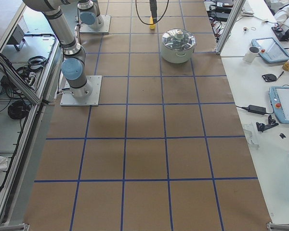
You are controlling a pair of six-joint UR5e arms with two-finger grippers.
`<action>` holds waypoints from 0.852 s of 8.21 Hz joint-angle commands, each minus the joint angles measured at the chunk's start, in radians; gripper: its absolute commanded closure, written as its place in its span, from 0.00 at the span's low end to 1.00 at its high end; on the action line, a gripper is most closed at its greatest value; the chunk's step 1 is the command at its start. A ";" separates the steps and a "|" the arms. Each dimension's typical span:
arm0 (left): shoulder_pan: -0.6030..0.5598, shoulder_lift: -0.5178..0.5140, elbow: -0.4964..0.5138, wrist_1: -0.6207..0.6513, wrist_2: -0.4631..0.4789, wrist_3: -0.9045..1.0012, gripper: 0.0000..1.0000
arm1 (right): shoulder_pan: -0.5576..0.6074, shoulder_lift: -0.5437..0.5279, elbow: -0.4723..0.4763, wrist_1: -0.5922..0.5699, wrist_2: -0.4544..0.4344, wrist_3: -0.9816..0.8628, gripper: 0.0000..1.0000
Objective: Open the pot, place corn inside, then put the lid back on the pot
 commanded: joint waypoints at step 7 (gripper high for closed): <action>0.014 -0.040 -0.071 0.237 0.017 -0.359 0.00 | -0.002 -0.003 0.006 0.004 -0.002 -0.015 0.00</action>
